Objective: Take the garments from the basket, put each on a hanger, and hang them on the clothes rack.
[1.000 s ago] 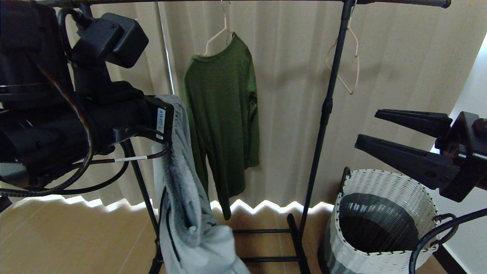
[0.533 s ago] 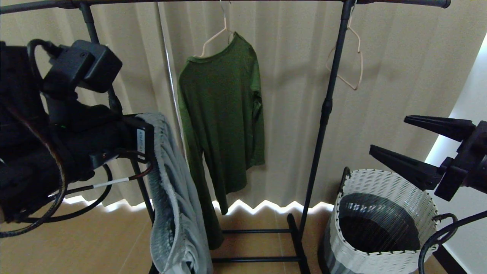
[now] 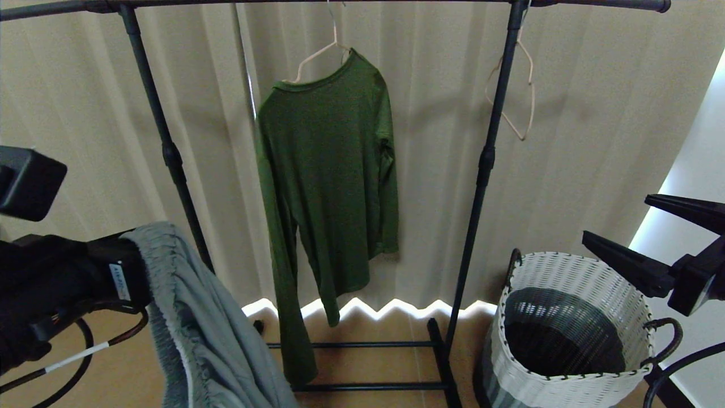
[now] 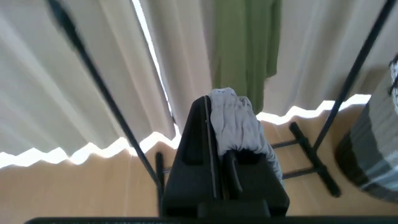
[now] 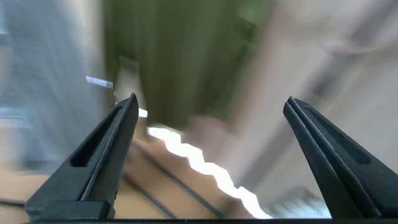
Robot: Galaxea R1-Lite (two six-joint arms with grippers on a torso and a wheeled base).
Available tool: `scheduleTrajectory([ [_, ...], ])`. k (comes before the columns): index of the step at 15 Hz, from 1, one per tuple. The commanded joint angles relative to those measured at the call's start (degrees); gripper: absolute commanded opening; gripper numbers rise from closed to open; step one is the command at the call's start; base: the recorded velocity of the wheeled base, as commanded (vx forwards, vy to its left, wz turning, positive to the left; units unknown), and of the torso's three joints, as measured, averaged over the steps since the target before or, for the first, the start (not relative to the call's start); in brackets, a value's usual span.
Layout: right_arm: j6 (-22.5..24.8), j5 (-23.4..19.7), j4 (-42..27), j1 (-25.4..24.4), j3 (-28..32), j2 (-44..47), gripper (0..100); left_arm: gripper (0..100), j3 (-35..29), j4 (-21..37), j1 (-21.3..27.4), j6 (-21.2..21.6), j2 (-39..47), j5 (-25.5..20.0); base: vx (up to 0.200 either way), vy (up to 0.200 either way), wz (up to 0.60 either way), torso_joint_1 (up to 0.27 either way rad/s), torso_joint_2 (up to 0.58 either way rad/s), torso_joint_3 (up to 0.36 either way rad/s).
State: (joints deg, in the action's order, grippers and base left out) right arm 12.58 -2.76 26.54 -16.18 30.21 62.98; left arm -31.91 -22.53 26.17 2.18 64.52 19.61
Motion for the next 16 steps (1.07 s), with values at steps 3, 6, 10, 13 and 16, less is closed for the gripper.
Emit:
scheduleTrajectory([
  [3,-0.01,0.21,0.09,2.82,-0.76,-0.57,100,0,8.36,-3.66,-9.47,-0.60,-5.29,-9.51,0.000,0.000,0.00,0.000,0.00,0.000],
  [6,-0.10,0.12,0.09,4.66,-2.35,-1.54,100,0,8.89,-4.45,-14.04,-0.34,-5.55,-13.11,0.000,0.000,0.00,0.000,0.00,0.000],
  [10,-0.01,0.21,0.09,4.93,-3.05,-1.89,100,0,9.33,-4.45,-13.96,-0.42,-6.96,-13.11,0.000,0.000,0.00,0.000,0.00,0.000],
  [13,-0.01,0.21,0.00,4.93,-3.05,-1.89,100,0,10.73,-4.45,-14.04,-0.42,-8.19,-13.11,0.000,0.000,0.00,0.000,0.00,0.000],
  [16,0.08,0.12,0.09,4.93,-3.05,-1.98,100,0,10.73,-4.37,-14.04,-0.34,-8.98,-13.11,0.000,0.000,0.00,0.000,0.00,0.000],
])
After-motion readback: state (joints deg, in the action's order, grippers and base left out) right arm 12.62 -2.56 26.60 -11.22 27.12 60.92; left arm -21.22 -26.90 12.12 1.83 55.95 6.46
